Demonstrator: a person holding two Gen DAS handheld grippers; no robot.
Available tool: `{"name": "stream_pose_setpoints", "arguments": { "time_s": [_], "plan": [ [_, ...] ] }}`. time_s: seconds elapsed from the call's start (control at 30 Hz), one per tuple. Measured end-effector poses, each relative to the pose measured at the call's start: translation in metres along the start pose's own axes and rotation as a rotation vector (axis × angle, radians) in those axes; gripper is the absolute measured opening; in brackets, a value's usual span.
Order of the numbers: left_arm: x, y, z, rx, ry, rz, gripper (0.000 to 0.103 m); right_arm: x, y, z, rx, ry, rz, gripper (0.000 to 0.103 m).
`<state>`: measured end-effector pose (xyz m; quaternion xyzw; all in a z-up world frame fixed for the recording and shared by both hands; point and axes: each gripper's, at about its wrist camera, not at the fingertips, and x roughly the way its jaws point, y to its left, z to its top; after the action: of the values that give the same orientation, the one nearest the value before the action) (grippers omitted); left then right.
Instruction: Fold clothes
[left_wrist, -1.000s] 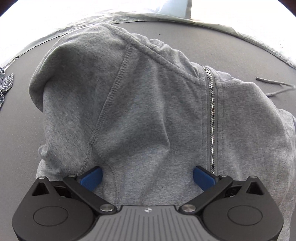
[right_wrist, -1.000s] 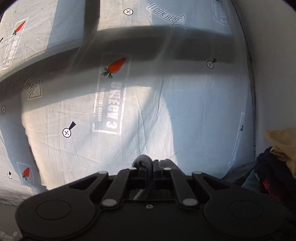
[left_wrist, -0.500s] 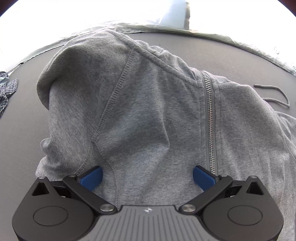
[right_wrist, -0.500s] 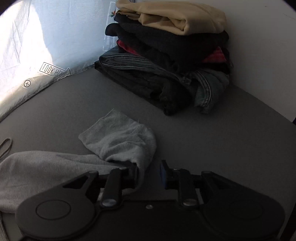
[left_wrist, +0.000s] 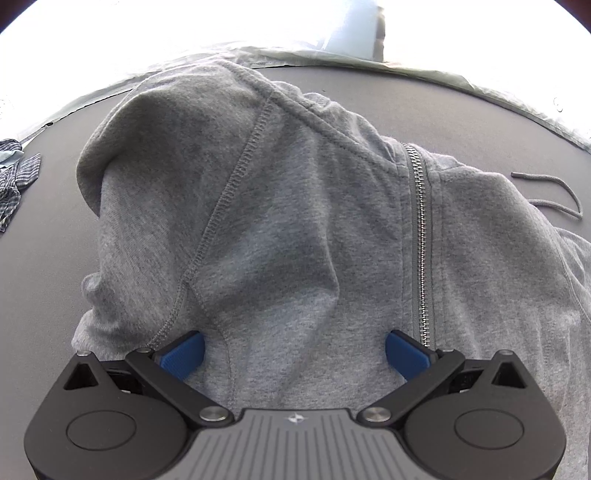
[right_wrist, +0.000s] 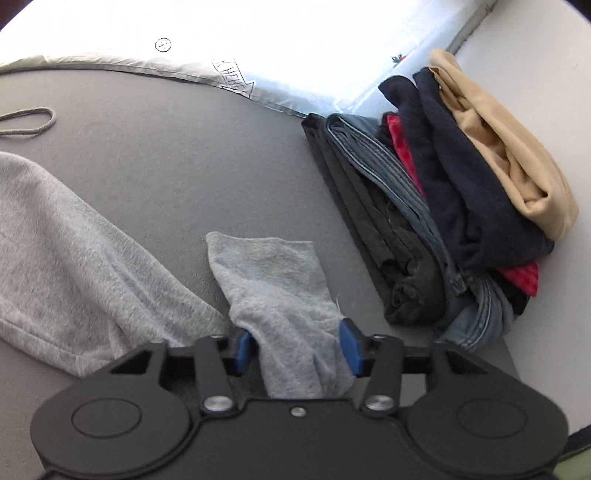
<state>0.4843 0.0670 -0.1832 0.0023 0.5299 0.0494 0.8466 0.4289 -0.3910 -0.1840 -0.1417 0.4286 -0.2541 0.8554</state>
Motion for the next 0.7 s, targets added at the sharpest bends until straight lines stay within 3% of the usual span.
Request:
{"name": "stream_pose_setpoints", "arguments": {
  "time_s": [0.03,0.13,0.23,0.3,0.37,0.5,0.6,0.7],
  "plan": [
    [0.0,0.0,0.0,-0.001,0.001,0.0,0.103,-0.001,-0.005,0.002,0.032,-0.017,-0.016,0.005],
    [-0.001,0.002,0.0,-0.002,0.003,0.001,0.103,-0.02,-0.043,0.001,0.27,-0.119,-0.135,0.005],
    [0.004,-0.003,0.005,-0.003,-0.001,0.004,0.103,-0.036,-0.097,-0.015,0.594,-0.191,-0.185,0.009],
    [0.003,-0.004,0.004,-0.006,-0.004,0.006,0.103,-0.027,-0.124,-0.036,0.753,-0.147,-0.159,0.013],
    [0.004,-0.004,0.005,-0.007,-0.005,0.007,0.103,-0.014,-0.134,-0.053,0.814,-0.051,-0.162,0.022],
    [0.004,-0.003,0.008,-0.007,-0.01,0.008,0.103,0.003,-0.136,-0.086,0.89,0.078,-0.175,0.025],
    [0.004,-0.002,0.009,-0.008,-0.02,0.01,0.103,0.007,-0.132,-0.096,0.873,0.125,-0.205,0.027],
    [0.003,-0.003,0.009,-0.011,-0.043,0.018,0.103,0.002,-0.123,-0.091,0.799,0.115,-0.234,0.039]
  ]
}}
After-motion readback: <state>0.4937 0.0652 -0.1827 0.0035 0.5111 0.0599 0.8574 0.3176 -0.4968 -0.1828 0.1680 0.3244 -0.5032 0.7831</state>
